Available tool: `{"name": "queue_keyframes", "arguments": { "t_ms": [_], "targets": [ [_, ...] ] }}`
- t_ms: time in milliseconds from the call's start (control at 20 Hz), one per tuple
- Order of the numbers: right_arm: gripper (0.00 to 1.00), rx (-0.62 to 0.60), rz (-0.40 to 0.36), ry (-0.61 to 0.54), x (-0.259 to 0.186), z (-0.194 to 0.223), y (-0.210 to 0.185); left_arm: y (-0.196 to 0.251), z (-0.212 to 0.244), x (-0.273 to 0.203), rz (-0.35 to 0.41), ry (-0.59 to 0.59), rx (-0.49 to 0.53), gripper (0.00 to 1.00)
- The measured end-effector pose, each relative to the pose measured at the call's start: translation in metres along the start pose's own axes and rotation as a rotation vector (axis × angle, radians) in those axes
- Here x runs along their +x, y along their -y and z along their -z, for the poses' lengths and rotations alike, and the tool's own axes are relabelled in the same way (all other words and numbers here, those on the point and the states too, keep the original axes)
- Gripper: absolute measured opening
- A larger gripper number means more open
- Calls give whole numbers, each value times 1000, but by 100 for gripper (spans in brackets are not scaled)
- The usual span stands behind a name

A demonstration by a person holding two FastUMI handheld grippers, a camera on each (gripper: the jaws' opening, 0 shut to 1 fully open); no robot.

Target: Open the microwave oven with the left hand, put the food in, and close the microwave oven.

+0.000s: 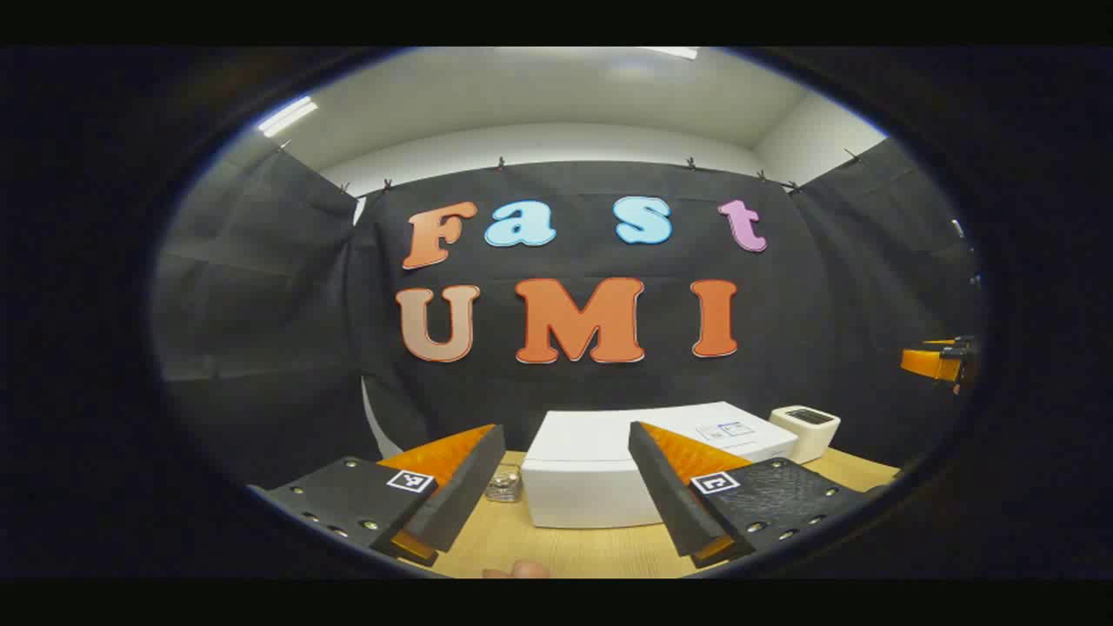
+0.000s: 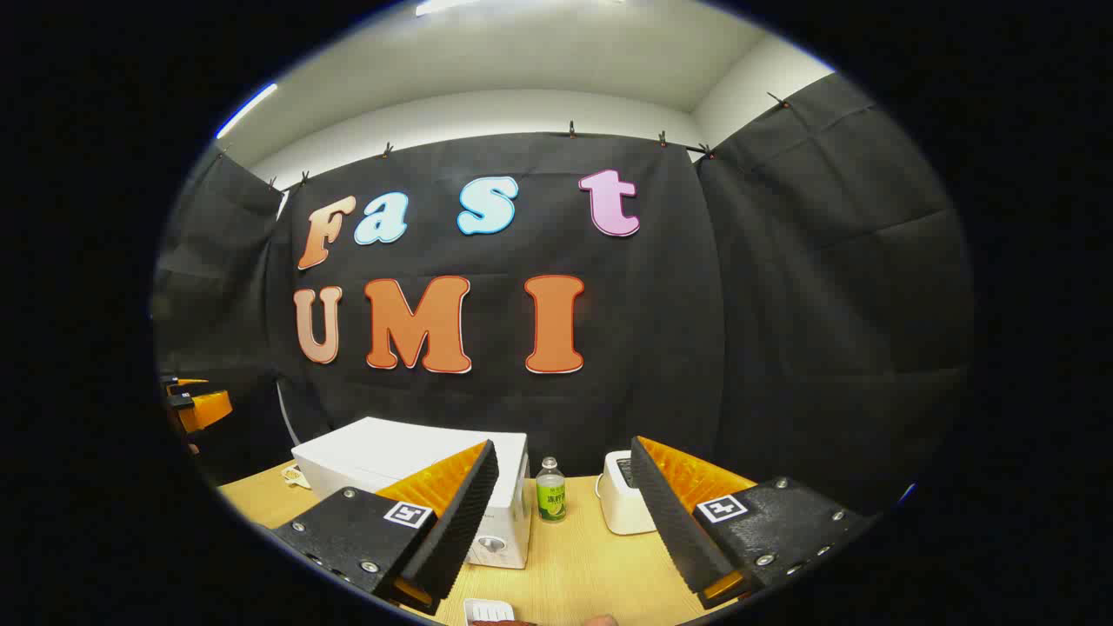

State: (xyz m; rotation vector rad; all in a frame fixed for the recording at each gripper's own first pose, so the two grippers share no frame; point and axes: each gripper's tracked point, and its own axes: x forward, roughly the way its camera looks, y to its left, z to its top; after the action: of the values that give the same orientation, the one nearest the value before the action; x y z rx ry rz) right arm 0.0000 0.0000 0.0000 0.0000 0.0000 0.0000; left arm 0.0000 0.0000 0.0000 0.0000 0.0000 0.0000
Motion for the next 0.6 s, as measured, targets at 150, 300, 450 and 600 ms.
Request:
{"name": "queue_keyframes", "arguments": {
  "t_ms": [150,300,450,600],
  "targets": [
    [95,3,-2,7,1,-3,0,0,-1,3,-4,1,-1,95],
    [95,8,2,20,-1,-7,3,0,-2,4,-7,4,2,91],
    [95,7,8,20,0,-6,6,0,-3,6,-8,6,0,91],
    [95,8,10,18,1,-5,8,4,0,5,2,1,-9,95]
  ]
}}
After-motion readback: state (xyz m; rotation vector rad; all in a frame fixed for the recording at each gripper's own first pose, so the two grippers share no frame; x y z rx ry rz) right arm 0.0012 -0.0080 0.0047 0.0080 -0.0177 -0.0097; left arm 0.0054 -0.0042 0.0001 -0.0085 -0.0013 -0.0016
